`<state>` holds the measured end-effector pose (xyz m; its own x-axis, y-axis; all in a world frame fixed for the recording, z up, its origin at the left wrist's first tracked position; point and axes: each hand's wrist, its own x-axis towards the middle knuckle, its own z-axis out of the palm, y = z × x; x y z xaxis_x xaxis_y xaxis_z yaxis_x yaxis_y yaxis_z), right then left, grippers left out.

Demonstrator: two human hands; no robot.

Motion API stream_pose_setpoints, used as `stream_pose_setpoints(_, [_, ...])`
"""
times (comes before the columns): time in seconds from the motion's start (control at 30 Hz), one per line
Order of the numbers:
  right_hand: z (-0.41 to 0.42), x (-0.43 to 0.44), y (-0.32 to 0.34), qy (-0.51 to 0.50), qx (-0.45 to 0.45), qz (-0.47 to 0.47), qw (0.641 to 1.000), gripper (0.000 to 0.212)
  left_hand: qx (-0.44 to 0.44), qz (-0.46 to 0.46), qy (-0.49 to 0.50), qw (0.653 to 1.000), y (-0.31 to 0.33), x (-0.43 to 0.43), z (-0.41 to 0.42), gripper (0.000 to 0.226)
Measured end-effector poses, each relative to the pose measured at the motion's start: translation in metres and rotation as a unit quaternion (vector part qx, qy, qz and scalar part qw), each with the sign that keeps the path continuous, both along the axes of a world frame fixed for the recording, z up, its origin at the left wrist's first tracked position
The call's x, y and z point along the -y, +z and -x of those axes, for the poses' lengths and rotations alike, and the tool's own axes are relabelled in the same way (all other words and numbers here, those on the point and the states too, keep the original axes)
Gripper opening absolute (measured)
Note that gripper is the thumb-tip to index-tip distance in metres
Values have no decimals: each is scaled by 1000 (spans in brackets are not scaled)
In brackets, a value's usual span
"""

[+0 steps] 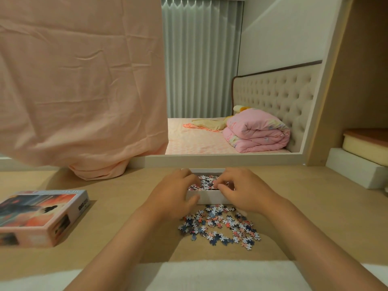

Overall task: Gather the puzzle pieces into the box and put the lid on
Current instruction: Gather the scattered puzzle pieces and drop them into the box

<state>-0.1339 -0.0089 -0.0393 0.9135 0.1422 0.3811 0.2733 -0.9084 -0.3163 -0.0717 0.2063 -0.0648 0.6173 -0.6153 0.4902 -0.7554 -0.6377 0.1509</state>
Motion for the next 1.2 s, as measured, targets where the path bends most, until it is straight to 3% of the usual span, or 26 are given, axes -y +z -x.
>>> stream_pose_setpoints(0.1, [10, -4, -6, -2, -93, 16, 996, 28, -46, -25, 2, 999, -10, -2, 13, 29])
stream_pose_setpoints(0.27, [6, -12, -32, 23, -199, 112, 973, 50, -209, -132, 25, 969, -27, 0, 13, 66])
stream_pose_setpoints(0.43, [5, -15, -30, 33, -228, 35, 972, 44, -214, -98, -9, 972, -27, 8, 16, 49])
stream_pose_setpoints(0.53, [9, -3, -17, 14, -204, -16, 979, 34, -201, -96, -16, 975, -23, 8, 18, 56])
stream_pose_setpoints(0.57, [13, 3, -12, 1, -213, -13, 977, 38, -199, -107, -6, 974, -20, 7, 20, 64])
stream_pose_setpoints(0.7, [28, 21, 0, -82, -352, 85, 929, 97, -242, -207, 73, 945, -10, 0, 23, 96])
stream_pose_setpoints(0.77, [30, 21, -1, -97, -376, 102, 916, 104, -255, -229, 79, 936, -12, 0, 25, 97])
stream_pose_setpoints(1.0, [16, 7, -16, -44, -314, 27, 948, 79, -236, -175, 31, 955, -17, 10, 23, 72])
stream_pose_setpoints(1.2, [8, -6, -29, -17, -271, 5, 963, 70, -219, -131, 4, 967, -21, 20, 21, 57])
